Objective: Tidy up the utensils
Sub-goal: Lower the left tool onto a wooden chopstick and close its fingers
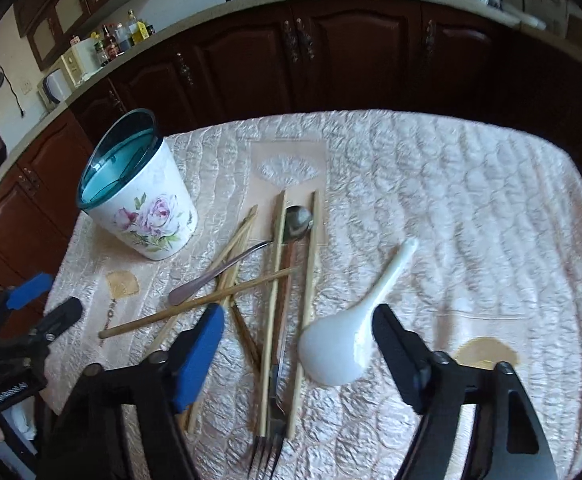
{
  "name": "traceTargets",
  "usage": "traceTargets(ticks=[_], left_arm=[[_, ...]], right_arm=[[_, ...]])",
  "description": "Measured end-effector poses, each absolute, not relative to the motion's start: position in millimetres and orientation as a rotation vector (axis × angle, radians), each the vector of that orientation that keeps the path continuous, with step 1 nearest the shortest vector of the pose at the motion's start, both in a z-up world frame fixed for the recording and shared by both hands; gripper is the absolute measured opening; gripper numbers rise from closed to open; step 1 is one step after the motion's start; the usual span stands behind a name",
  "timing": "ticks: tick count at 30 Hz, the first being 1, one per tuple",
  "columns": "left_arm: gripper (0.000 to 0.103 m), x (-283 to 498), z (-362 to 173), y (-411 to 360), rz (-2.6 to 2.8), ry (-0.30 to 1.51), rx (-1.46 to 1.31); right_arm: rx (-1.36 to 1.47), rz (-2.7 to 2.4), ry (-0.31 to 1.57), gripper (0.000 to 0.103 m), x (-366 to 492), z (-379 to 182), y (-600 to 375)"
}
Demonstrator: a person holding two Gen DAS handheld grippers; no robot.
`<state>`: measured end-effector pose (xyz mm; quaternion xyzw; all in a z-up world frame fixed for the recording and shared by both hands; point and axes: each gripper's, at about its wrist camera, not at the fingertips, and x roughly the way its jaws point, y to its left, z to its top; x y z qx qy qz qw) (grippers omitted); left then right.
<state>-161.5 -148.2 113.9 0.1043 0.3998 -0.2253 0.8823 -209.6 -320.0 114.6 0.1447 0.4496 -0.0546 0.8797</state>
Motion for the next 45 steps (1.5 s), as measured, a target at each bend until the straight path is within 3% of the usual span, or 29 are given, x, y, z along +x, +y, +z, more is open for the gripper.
traceTargets(ticks=[2,7,13,15,16,23,29,32,37,39,45], left_arm=[[0.070,-157,107,-149,-0.519,0.868,0.195],[0.070,-153,96,-155,-0.582,0.884,0.189],[0.068,-154,89,-187,-0.684,0.863,0.298],[0.052,-154,87,-204,-0.732,0.858,0.356],[0.051,-152,85,-216,-0.762,0.861,0.390],[0.050,-140,76,-269,-0.851,0.871,0.481],[0.032,-127,58,-301,-0.841,0.919,0.574],[0.013,-121,49,-307,-0.829,0.961,0.592],[0.008,-109,52,-299,-0.814,1.034,0.504],[0.006,-104,59,-290,-0.810,1.065,0.440],[0.005,-109,85,-258,-0.797,1.080,0.308]], right_arm=[[0.313,-0.100,0.940,0.065,-204,111,-323],[0.329,-0.070,0.963,0.056,-189,102,-326],[0.336,-0.087,0.978,0.056,-184,98,-338],[0.338,-0.094,0.988,0.055,-187,98,-343],[0.340,-0.103,0.989,0.055,-189,98,-347],[0.379,-0.146,0.987,0.056,-207,99,-372],[0.399,-0.157,0.972,0.056,-217,101,-381],[0.417,-0.155,0.967,0.056,-218,101,-384],[0.402,-0.116,0.973,0.055,-210,101,-379],[0.388,-0.076,0.981,0.042,-203,100,-372],[0.324,0.031,1.007,0.033,-174,90,-344]])
